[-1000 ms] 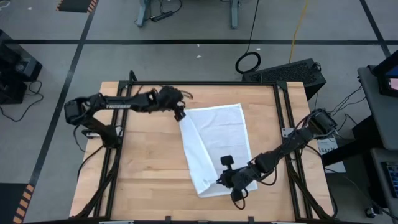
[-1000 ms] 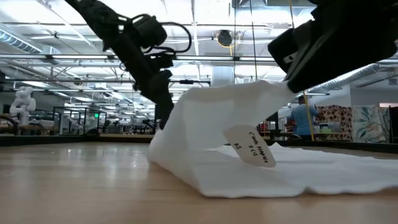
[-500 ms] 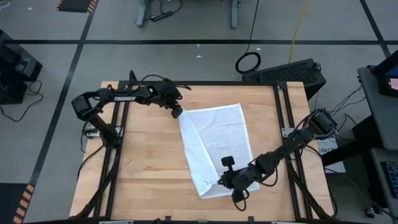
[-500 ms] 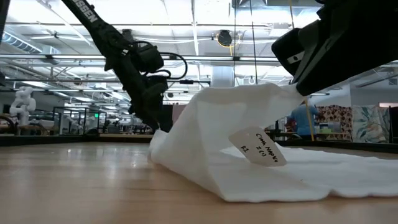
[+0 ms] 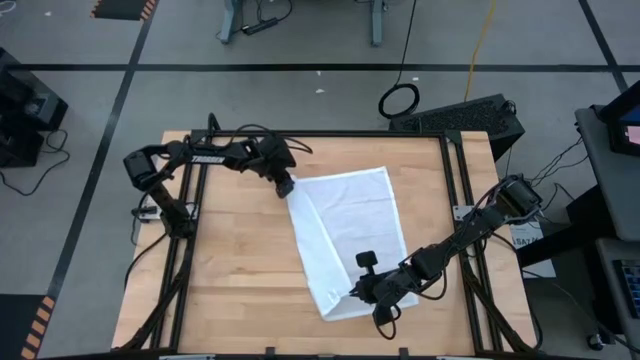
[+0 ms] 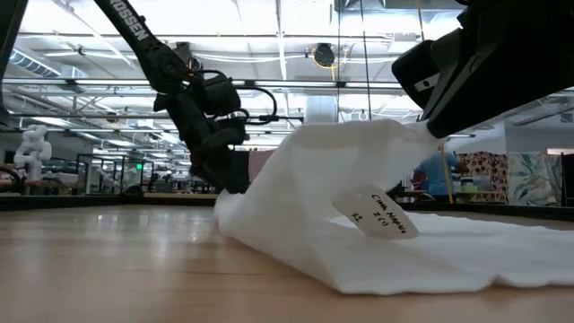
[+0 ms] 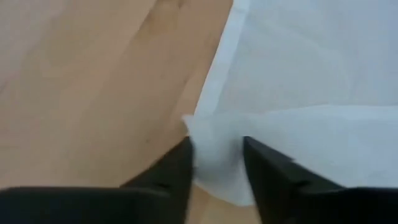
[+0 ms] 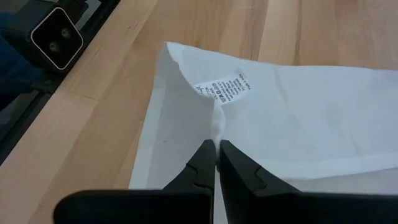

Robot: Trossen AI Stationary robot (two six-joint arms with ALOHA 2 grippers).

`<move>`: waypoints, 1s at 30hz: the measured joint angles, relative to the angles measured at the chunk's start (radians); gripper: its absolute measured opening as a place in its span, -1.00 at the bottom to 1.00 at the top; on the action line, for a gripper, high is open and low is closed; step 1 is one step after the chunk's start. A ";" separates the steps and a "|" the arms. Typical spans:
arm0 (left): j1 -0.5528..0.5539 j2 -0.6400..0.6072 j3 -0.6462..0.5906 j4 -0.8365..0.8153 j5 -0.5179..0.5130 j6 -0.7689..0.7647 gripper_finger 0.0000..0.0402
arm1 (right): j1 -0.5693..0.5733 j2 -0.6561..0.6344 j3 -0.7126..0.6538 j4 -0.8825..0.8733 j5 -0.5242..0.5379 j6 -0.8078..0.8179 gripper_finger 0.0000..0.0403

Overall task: Roll napkin
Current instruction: Fold the white table napkin

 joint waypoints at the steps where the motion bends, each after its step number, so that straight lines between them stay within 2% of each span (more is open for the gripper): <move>1: -0.005 -0.008 0.000 -0.001 0.000 0.000 -0.55 | 0.000 0.000 0.000 0.000 0.000 0.001 -0.98; 3: -0.020 -0.038 0.000 -0.007 0.007 -0.001 -0.85 | 0.005 0.000 0.000 0.000 0.000 0.012 -0.98; 4: -0.027 -0.058 0.002 -0.007 0.024 -0.001 -0.92 | 0.007 -0.001 0.000 -0.001 0.000 0.025 -0.98; 7: -0.062 -0.140 0.003 -0.017 0.087 0.000 -0.92 | 0.020 -0.003 0.000 -0.012 -0.002 0.064 -0.98; 10: -0.110 -0.230 0.004 0.010 0.097 0.000 -0.94 | 0.040 -0.003 0.002 -0.048 -0.005 0.106 -0.98; 14: -0.177 -0.301 0.005 0.172 0.096 0.008 -0.97 | 0.066 -0.004 0.002 -0.103 -0.006 0.182 -0.98; 18: -0.225 -0.308 0.019 0.320 0.076 0.017 -0.97 | 0.091 -0.013 0.002 -0.143 -0.006 0.255 -0.98; 22: -0.225 -0.322 0.065 0.202 0.005 0.037 -0.97 | 0.111 -0.045 0.001 -0.192 -0.003 0.323 -0.98; 25: -0.218 -0.361 0.097 0.092 -0.001 0.053 -0.97 | 0.125 -0.070 0.002 -0.193 -0.004 0.346 -0.98; 28: -0.227 -0.400 0.104 0.091 0.003 0.053 -0.97 | 0.147 -0.101 0.001 -0.205 -0.002 0.347 -0.98; 30: -0.240 -0.400 0.105 0.149 0.004 0.053 -0.97 | 0.164 -0.127 0.001 -0.243 0.000 0.363 -0.98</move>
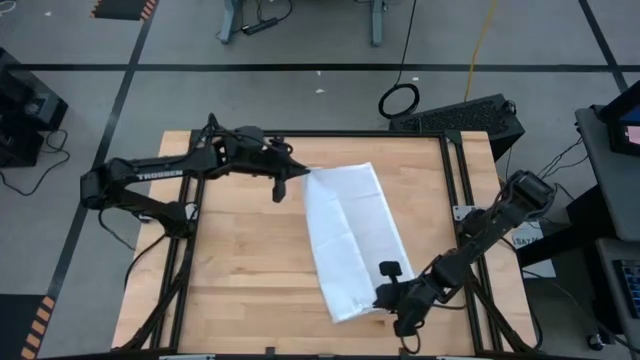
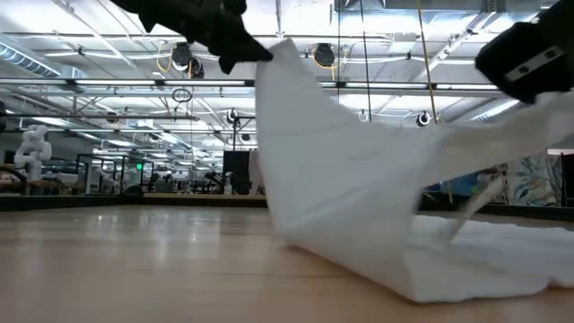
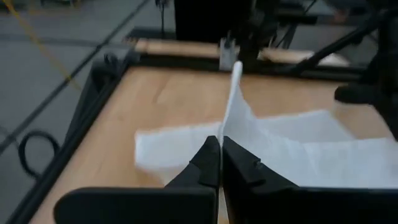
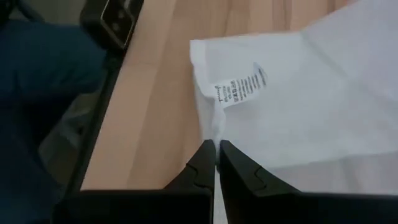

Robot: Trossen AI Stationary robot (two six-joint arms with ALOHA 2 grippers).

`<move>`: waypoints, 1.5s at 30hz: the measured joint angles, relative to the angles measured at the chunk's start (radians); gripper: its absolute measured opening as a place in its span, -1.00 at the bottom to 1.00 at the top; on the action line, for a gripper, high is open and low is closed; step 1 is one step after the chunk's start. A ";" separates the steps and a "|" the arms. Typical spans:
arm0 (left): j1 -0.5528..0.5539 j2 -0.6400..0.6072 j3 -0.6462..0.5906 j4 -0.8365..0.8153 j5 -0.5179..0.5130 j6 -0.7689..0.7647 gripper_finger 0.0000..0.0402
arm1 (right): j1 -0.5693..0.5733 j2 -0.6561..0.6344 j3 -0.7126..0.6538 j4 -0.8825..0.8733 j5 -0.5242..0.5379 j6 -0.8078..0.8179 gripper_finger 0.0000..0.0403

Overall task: Roll napkin
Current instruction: Fold the white table napkin

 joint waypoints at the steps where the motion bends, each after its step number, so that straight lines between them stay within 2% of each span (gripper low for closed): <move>1: -0.003 0.001 0.000 0.021 0.002 0.000 -0.97 | 0.006 -0.013 0.000 -0.013 0.000 0.017 -0.98; 5: -0.001 0.023 0.002 0.070 0.003 0.004 -0.97 | 0.029 -0.061 0.000 -0.115 0.006 0.090 -0.98; 9: 0.003 0.003 -0.002 -0.116 -0.001 0.004 -0.97 | 0.040 -0.079 0.000 -0.203 0.055 0.137 -0.98; 14: -0.012 -0.107 -0.002 -0.410 -0.032 -0.037 -0.97 | 0.029 -0.079 0.000 -0.165 0.079 0.075 -0.98; 18: -0.063 -0.210 -0.002 -0.493 -0.090 -0.082 -0.97 | 0.018 -0.079 -0.001 -0.101 0.075 0.007 -0.98; 24: -0.100 -0.247 -0.001 -0.356 -0.184 -0.055 -0.97 | 0.025 -0.079 -0.001 -0.089 0.071 0.006 -0.98; 30: -0.099 -0.094 0.000 -0.206 -0.192 -0.018 -0.97 | 0.026 -0.079 -0.001 -0.227 0.081 0.089 -0.98; 33: -0.099 -0.012 0.000 -0.204 -0.218 0.000 -0.97 | 0.026 -0.079 -0.001 -0.263 0.126 0.085 -0.98; 39: -0.098 0.061 0.000 -0.244 -0.396 -0.001 -0.97 | 0.026 -0.078 -0.001 -0.339 0.161 0.030 -0.98; 45: -0.098 0.064 -0.001 -0.253 -0.422 -0.002 -0.97 | 0.024 -0.077 -0.001 -0.444 0.161 0.023 -0.98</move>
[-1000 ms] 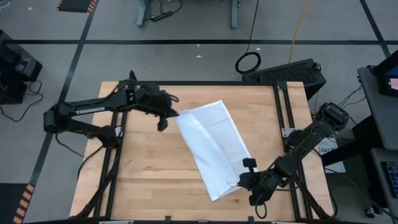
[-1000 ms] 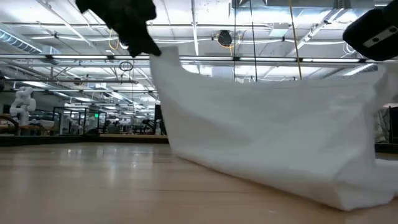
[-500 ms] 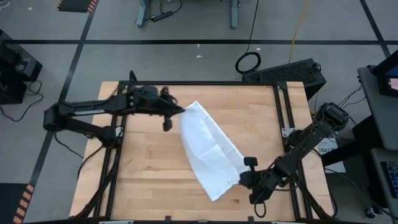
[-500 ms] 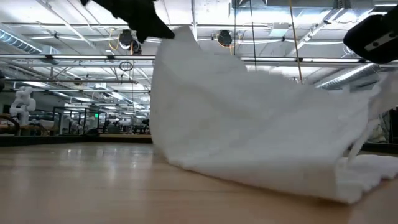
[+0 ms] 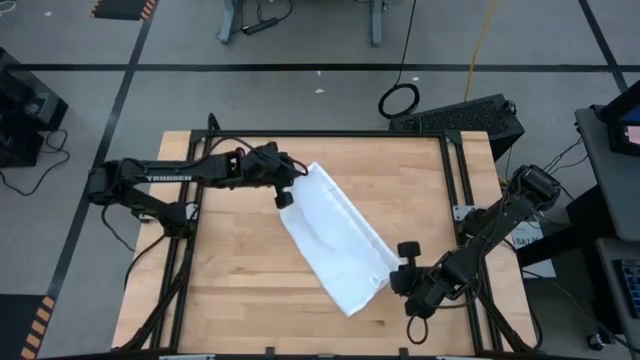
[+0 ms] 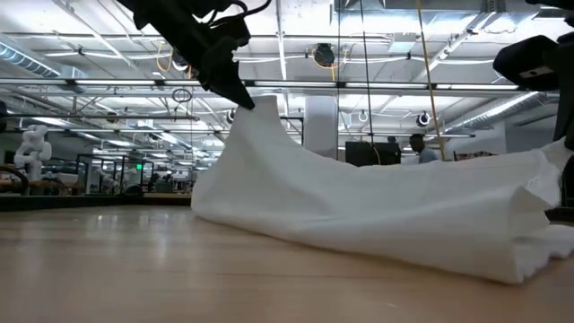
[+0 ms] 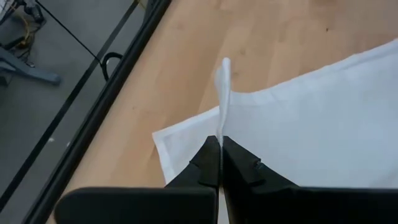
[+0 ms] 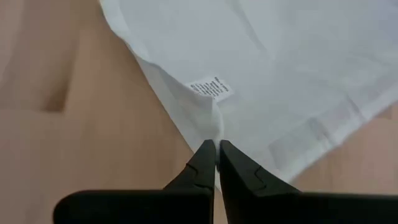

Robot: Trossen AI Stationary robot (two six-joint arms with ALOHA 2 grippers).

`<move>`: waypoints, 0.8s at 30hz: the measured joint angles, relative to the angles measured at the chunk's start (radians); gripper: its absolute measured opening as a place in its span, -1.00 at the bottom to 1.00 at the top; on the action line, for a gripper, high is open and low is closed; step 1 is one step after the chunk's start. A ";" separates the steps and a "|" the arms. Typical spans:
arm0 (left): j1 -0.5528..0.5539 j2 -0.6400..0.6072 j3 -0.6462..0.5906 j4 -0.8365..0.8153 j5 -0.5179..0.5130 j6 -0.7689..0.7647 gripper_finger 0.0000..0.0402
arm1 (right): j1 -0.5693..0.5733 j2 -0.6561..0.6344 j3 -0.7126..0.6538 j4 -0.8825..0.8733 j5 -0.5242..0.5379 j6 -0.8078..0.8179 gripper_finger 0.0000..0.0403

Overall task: Roll napkin
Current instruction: Fold the white table napkin

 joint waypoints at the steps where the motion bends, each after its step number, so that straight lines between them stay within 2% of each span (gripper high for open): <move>1: 0.000 0.000 0.000 0.000 0.000 0.000 -0.97 | 0.000 0.000 0.000 -0.008 0.000 0.000 -0.98; 20: 0.000 0.081 0.000 -0.002 -0.006 -0.051 -0.97 | -0.004 0.023 -0.018 -0.031 -0.003 -0.023 -0.98; 24: 0.000 0.080 0.000 -0.003 -0.038 -0.052 -0.97 | -0.004 0.023 -0.018 -0.037 -0.003 -0.023 -0.98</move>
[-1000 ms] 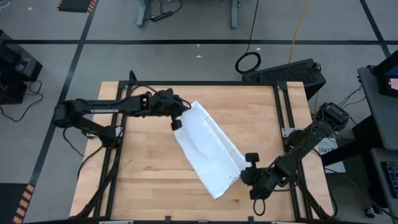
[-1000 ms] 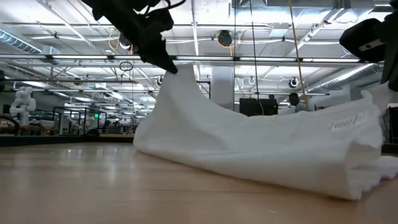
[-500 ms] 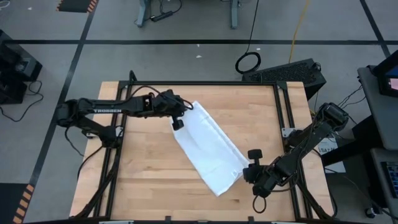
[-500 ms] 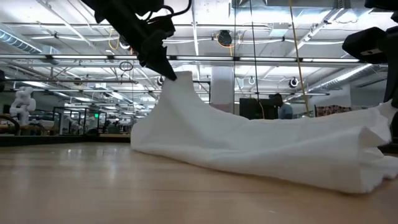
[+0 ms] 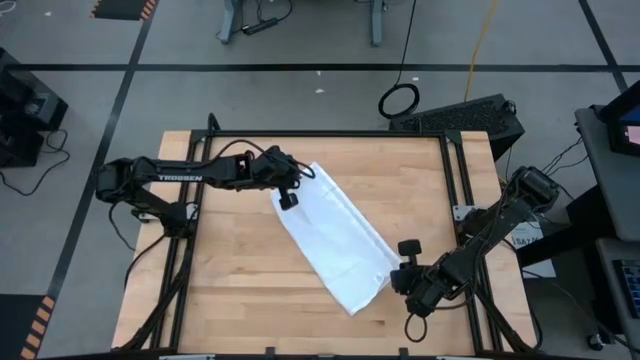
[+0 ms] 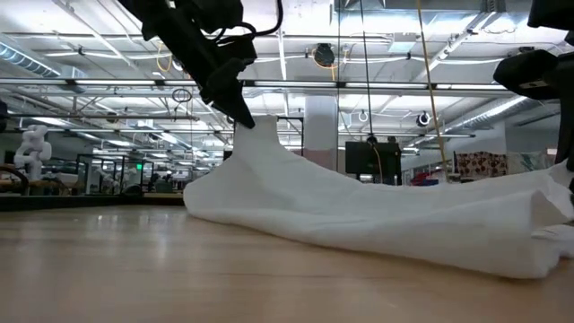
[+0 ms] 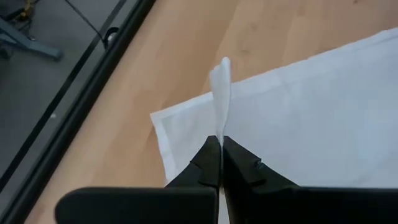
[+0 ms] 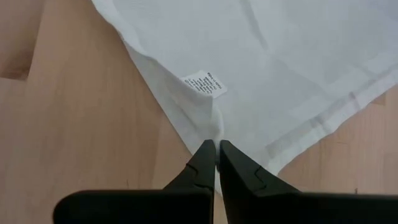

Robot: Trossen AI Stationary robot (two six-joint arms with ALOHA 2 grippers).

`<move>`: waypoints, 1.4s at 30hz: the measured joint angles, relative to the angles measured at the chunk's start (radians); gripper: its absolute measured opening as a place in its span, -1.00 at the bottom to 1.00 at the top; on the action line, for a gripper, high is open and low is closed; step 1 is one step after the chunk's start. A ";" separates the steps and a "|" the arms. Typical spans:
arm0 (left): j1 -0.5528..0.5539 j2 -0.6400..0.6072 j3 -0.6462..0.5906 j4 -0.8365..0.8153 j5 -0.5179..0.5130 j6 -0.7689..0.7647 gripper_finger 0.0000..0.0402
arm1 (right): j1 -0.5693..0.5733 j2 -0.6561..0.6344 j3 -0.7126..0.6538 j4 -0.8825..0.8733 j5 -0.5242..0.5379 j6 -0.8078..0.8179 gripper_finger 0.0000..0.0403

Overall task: Roll napkin
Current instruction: Fold the white table napkin

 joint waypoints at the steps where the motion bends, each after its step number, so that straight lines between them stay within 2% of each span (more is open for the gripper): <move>1: 0.000 0.000 0.000 0.001 -0.006 0.000 -0.97 | 0.000 0.000 0.000 -0.007 0.000 0.002 -0.98; 11: 0.000 0.000 0.000 0.001 -0.012 -0.005 -0.97 | -0.018 0.000 0.000 -0.045 0.000 0.024 -0.93; 22: 0.000 0.087 0.000 0.044 -0.019 -0.030 -0.97 | -0.035 0.000 0.000 -0.162 0.017 0.143 -0.39; 27: 0.000 0.112 0.000 0.088 -0.019 -0.053 -0.84 | -0.035 0.000 0.000 -0.151 -0.006 0.214 -0.24; 35: 0.001 0.083 0.000 0.109 -0.128 -0.023 -0.53 | 0.037 0.028 0.000 -0.057 -0.031 0.371 -0.24; 38: 0.001 0.077 0.000 0.102 -0.129 0.003 -0.49 | 0.073 0.079 0.000 -0.040 -0.018 0.375 -0.24; 42: 0.000 0.074 0.000 0.093 -0.115 0.000 -0.48 | 0.098 0.165 0.000 -0.040 0.048 0.412 -0.24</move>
